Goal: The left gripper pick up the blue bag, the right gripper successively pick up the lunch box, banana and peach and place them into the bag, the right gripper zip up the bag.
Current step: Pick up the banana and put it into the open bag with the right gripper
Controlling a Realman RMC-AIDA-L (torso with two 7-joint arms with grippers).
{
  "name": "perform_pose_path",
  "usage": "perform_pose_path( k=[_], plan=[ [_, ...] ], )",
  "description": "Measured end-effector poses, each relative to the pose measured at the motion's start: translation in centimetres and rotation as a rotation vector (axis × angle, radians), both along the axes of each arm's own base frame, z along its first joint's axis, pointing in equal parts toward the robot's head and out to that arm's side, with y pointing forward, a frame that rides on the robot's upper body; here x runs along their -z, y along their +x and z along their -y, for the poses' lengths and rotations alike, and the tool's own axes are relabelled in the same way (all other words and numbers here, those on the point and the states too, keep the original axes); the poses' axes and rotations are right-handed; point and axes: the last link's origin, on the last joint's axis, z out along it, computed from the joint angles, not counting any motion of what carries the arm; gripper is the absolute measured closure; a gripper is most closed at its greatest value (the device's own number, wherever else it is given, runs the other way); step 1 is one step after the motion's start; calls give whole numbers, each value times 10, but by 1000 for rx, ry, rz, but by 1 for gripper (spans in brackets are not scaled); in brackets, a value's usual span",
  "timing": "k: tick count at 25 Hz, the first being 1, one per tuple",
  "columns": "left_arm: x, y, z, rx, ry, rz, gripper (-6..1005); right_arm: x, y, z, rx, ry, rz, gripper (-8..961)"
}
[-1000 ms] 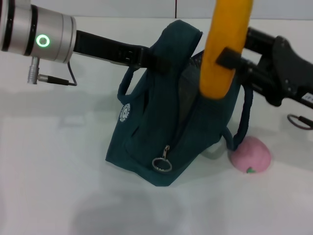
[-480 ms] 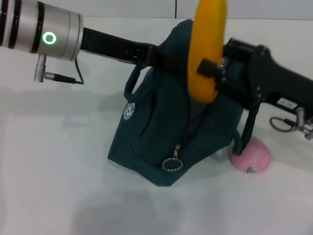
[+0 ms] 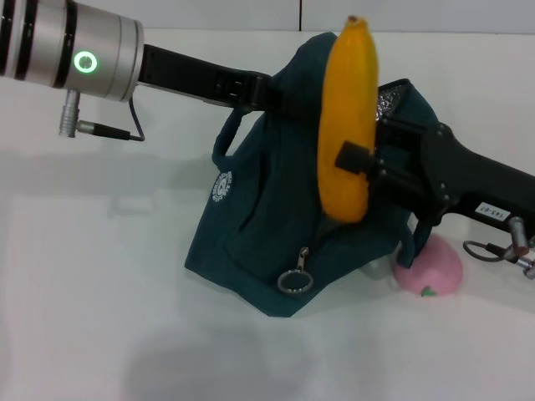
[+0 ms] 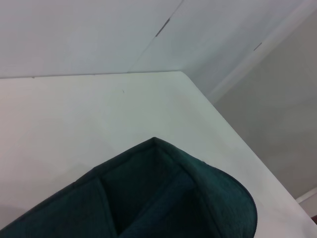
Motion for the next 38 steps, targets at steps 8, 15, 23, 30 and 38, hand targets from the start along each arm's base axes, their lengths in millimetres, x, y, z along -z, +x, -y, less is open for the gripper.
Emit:
perform_pose_path(
  k=[8,15,23,30,38],
  plan=[
    [0,-2,0,-5,1,-1,965,11,21,-15,260,-96,41,527],
    [-1,-5,1,-14,4,1,965,12,28,-6,320,-184,11,528],
    [-2,-7,2,-16,5,-1,965,16,29,-3,436,-394,-39,528],
    [-1,-7,2,-18,3,-1,965,21,21,-5,461,-558,-11,528],
    [-1,-7,2,-19,3,-1,965,20,15,-8,422,-588,34,526]
  ],
)
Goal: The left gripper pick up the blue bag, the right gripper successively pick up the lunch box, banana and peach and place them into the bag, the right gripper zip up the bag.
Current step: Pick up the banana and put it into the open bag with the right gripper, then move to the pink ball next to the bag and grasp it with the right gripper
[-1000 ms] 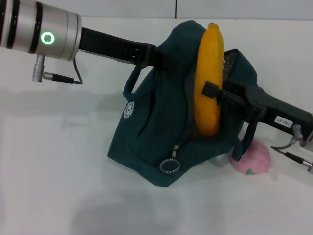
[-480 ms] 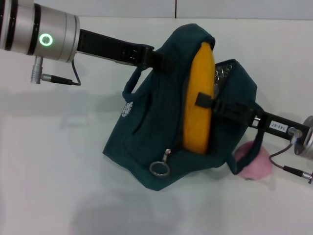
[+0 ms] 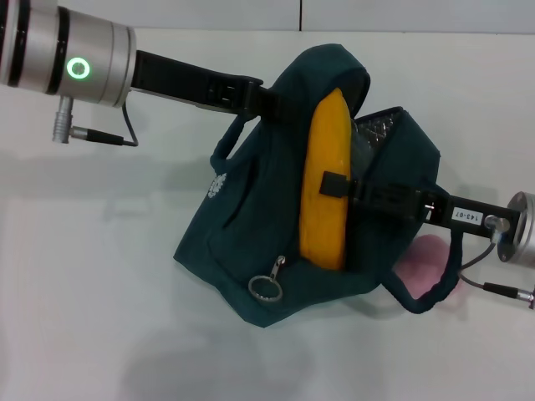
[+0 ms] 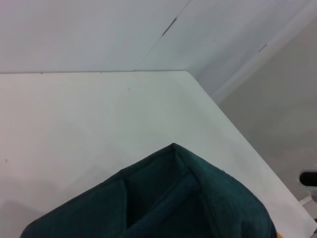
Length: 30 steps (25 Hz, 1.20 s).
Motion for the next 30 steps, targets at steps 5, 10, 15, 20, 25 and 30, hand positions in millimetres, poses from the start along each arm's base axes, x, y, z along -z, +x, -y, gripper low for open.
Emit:
perform_pose_path(
  k=[5,10,15,20,25,30],
  plan=[
    [0,0,0,0,0,1,965,-1,-2,0,-22,3,1,522],
    [0,0,0,-2,0,1,965,-8,4,-3,-4,25,8,482],
    [0,-1,0,-3,0,1,965,-25,15,-8,30,98,-2,299],
    [0,-2,0,-5,2,0,965,-48,24,-12,24,200,-17,190],
    [0,-2,0,-4,0,-3,965,-98,22,1,-153,433,-141,196],
    [0,-6,1,-14,3,-2,965,-144,15,19,-421,616,-135,201]
  ],
)
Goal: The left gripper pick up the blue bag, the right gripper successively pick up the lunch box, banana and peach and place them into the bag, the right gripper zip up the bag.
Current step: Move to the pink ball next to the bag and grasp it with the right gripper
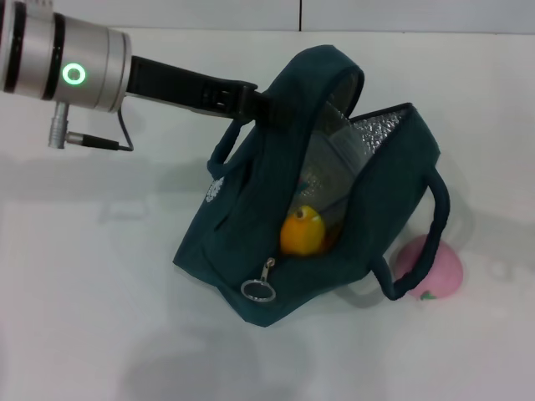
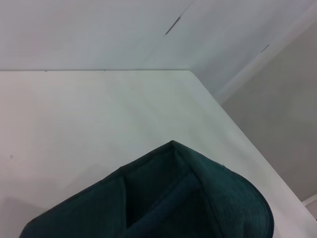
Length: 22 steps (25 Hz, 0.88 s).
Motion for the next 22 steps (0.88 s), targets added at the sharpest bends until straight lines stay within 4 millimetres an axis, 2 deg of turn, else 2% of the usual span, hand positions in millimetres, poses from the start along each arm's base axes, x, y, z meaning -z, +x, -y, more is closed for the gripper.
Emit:
perform_pose_path(
  k=[3,8,13,22],
  plan=[
    [0,-2,1,-6,1,-1,965,-12,-4,-2,-26,67,161,202],
    [-1,-6,2,-15,2,-3,965,-6,-5,-10,117,67,536,203],
    [-1,-7,2,-17,2,-3,965,-2,-8,-8,224,31,813,204],
    [-2,-8,1,-23,9,-5,965,-7,-7,-7,413,-115,1028,206]
  ],
)
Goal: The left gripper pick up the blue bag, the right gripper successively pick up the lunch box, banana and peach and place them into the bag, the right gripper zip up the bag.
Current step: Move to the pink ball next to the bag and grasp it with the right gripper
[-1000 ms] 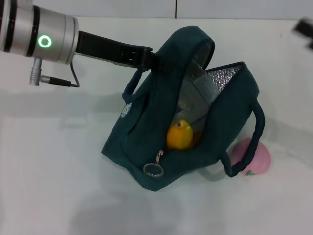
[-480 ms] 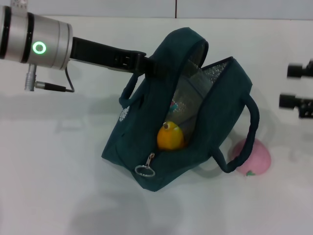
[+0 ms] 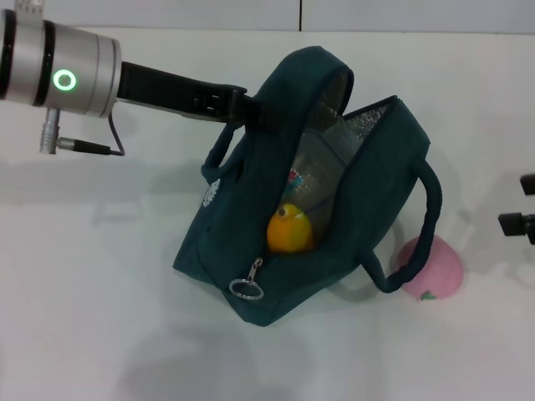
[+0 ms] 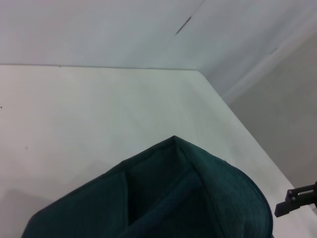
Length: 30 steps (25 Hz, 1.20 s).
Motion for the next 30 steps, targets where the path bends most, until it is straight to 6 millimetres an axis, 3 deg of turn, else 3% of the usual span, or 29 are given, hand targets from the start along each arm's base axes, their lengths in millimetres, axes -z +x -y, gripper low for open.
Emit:
perform_pose_path(
  k=[8,19,30],
  plan=[
    [0,9,-7,19,19,-12,965,9,-1,-7,111,-66,37,205],
    [0,11,-8,23,20,-12,965,49,-8,-35,179,-189,114,206],
    [0,10,-8,18,20,-11,965,80,-12,-48,186,-268,158,205]
  ],
)
